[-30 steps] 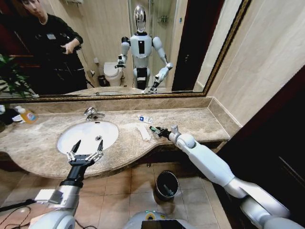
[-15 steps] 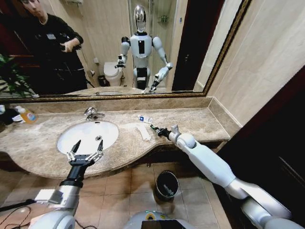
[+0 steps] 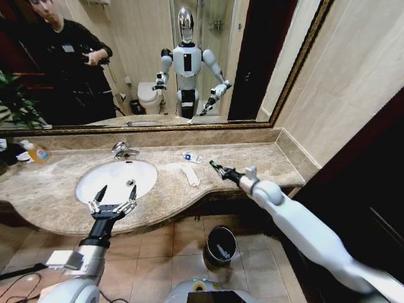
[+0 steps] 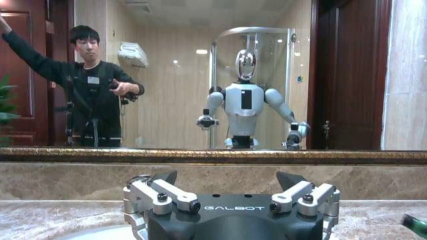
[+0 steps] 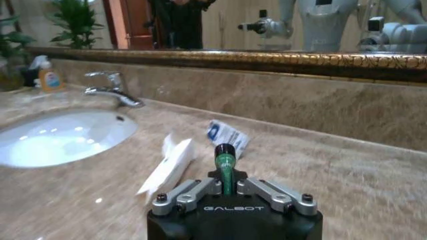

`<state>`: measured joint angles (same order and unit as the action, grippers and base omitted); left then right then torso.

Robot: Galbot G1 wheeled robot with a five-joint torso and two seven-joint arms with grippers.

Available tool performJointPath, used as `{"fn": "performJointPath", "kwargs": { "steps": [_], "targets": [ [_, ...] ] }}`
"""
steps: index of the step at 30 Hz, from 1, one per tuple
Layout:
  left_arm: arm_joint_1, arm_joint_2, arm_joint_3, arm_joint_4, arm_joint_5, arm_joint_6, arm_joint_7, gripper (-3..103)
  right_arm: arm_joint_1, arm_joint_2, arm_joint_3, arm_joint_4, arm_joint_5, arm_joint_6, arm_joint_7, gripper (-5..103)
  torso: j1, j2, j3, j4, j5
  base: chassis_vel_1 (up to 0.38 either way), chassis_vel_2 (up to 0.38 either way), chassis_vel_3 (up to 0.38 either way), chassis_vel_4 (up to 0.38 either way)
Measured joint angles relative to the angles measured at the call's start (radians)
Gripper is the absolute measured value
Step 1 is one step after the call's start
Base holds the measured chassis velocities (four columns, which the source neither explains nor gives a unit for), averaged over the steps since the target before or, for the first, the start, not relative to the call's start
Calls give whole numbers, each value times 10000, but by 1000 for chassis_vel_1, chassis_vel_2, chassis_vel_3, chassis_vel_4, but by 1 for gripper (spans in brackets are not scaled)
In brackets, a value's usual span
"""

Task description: Pick up the trash from the sink and place it in the trash bin.

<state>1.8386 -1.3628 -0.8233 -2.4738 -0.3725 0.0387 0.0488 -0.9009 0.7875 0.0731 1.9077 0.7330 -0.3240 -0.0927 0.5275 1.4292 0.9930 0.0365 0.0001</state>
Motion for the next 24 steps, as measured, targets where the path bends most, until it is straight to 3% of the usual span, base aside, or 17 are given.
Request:
{"fn": "performJointPath", "kwargs": {
  "steps": [5, 9, 16, 24],
  "targets": [
    [0, 0, -1, 0, 0, 0, -1, 100, -1100, -165, 294, 923, 161, 195, 322, 7, 0, 0, 0, 5, -4, 0, 0, 0, 0],
    [0, 0, -1, 0, 0, 0, 0, 100, -2070, 114, 655, 1198, -171, 538, 218, 7, 0, 0, 0, 4, -2, 0, 0, 0, 0],
    [0, 0, -1, 0, 0, 0, 0, 100, -4129, 1163, 1544, 629, -1631, 1586, -1553, 7, -1, -1, 0, 4, -1, 0, 0, 0, 0],
    [0, 0, -1, 0, 0, 0, 0, 100, -4752, 2144, 1615, -597, -2516, 1889, -1680, 7, 0, -1, 0, 3, -2, 0, 0, 0, 0]
  ]
}}
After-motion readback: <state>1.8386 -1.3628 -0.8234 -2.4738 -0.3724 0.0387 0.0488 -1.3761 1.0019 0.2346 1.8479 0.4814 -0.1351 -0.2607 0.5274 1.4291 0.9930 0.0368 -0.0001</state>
